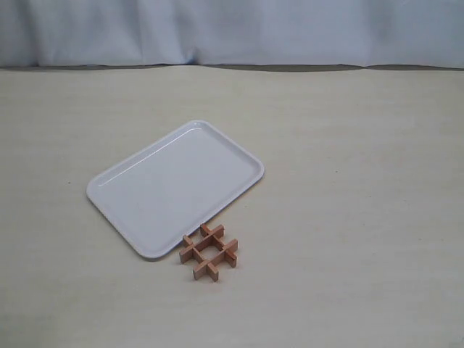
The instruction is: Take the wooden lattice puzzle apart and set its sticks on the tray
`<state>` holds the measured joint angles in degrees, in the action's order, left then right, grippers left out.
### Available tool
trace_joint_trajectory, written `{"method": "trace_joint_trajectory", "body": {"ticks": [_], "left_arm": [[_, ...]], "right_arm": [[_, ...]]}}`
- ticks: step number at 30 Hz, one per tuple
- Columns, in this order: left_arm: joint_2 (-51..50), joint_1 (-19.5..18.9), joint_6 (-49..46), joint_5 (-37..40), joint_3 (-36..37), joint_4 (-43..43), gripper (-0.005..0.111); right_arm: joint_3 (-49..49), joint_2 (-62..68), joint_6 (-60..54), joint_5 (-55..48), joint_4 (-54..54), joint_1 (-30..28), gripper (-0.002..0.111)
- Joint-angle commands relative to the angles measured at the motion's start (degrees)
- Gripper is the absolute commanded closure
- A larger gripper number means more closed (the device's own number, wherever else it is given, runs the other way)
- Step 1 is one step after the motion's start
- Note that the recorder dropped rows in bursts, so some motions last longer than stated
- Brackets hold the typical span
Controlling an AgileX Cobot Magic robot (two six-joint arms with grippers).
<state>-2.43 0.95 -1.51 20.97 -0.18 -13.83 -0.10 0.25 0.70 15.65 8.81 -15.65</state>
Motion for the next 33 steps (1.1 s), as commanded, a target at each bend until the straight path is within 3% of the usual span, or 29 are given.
{"method": "trace_joint_trajectory", "body": {"ticks": [1, 3, 7, 12, 16, 26, 30, 33], "left_arm": [[-0.20, 0.46, 0.09, -0.36, 0.18, -0.18, 0.107], [-0.20, 0.46, 0.09, -0.36, 0.18, -0.18, 0.107], [-0.20, 0.46, 0.09, -0.36, 0.18, -0.18, 0.107], [-0.20, 0.46, 0.09, -0.62, 0.18, -0.18, 0.107], [-0.20, 0.46, 0.09, -0.39, 0.18, -0.18, 0.107], [-0.20, 0.46, 0.09, -0.39, 0.18, -0.18, 0.107], [-0.20, 0.46, 0.09, -0.39, 0.18, -0.18, 0.107], [-0.20, 0.46, 0.09, -0.39, 0.18, -0.18, 0.107]], "right_arm": [[0.10, -0.25, 9.39, 10.78, -0.20, -0.21, 0.104], [0.10, -0.25, 19.40, 12.57, -0.20, -0.21, 0.104], [0.10, -0.25, 42.76, 4.95, -0.94, -0.21, 0.104], [0.10, -0.25, 41.29, 10.99, -0.94, -0.21, 0.104], [-4.91, 3.46, 34.50, 4.69, -2.07, -0.21, 0.104], [-26.92, 30.87, 33.11, -7.15, -44.61, -0.21, 0.104], [-30.73, 41.04, 33.76, -8.31, -49.68, 1.04, 0.104], [-33.67, 49.85, 38.31, -9.65, -49.68, 5.28, 0.104]]}}
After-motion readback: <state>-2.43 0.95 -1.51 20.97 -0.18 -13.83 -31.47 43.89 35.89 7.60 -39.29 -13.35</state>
